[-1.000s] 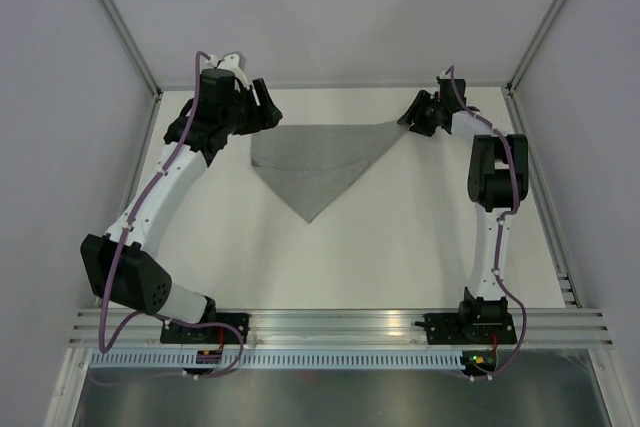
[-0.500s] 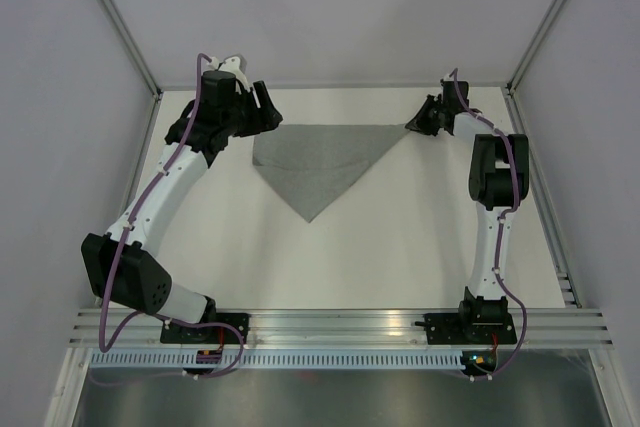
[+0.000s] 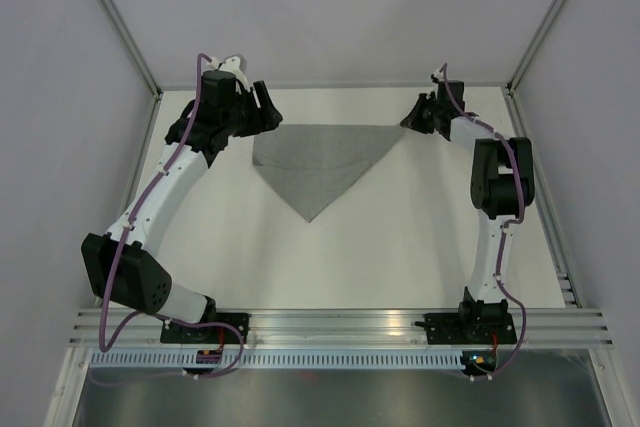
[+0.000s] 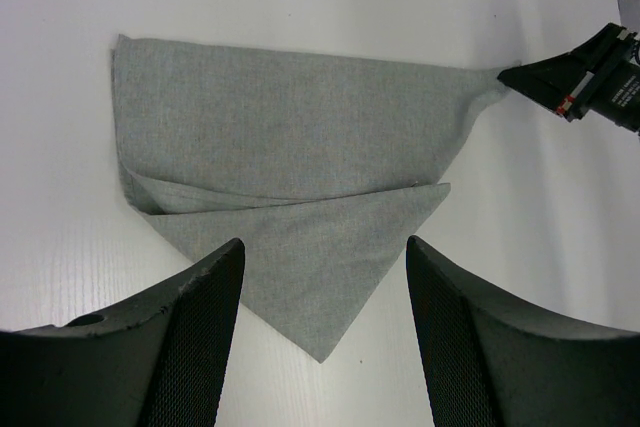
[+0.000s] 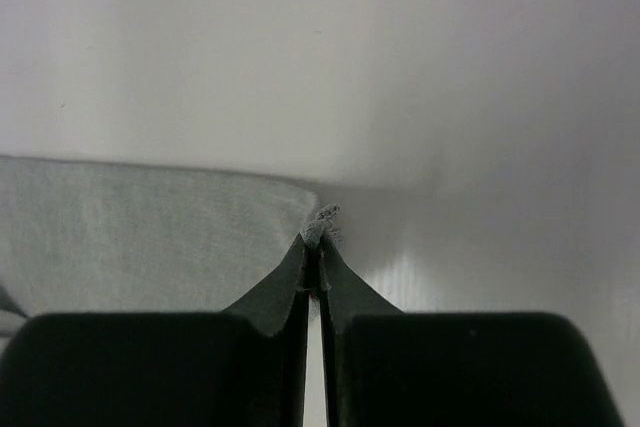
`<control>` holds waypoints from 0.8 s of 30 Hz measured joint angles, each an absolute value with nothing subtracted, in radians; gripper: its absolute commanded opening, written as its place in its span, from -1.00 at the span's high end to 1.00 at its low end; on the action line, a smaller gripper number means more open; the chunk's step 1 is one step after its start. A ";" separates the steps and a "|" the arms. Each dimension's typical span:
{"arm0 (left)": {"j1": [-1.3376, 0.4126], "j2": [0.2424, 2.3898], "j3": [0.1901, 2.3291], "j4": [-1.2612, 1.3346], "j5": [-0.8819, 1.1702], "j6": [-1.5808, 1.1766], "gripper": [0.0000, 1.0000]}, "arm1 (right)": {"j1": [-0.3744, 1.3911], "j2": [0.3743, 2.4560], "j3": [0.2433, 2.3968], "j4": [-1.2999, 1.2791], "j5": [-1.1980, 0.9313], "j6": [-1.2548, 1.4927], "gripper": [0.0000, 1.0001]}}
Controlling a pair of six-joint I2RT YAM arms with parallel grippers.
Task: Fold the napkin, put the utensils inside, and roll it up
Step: Fold the napkin
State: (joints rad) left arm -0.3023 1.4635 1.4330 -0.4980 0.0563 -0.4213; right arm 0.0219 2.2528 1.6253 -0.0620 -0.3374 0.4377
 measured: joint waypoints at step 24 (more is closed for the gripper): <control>-0.302 1.441 1.367 -0.485 0.065 -0.432 -0.40 | 0.522 1.781 1.260 0.038 -0.126 -0.191 0.85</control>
State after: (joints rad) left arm -0.3023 1.4414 1.3674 -0.4847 0.0647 -0.4320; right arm 0.5217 1.7813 1.2598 0.0376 -0.1261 -0.1905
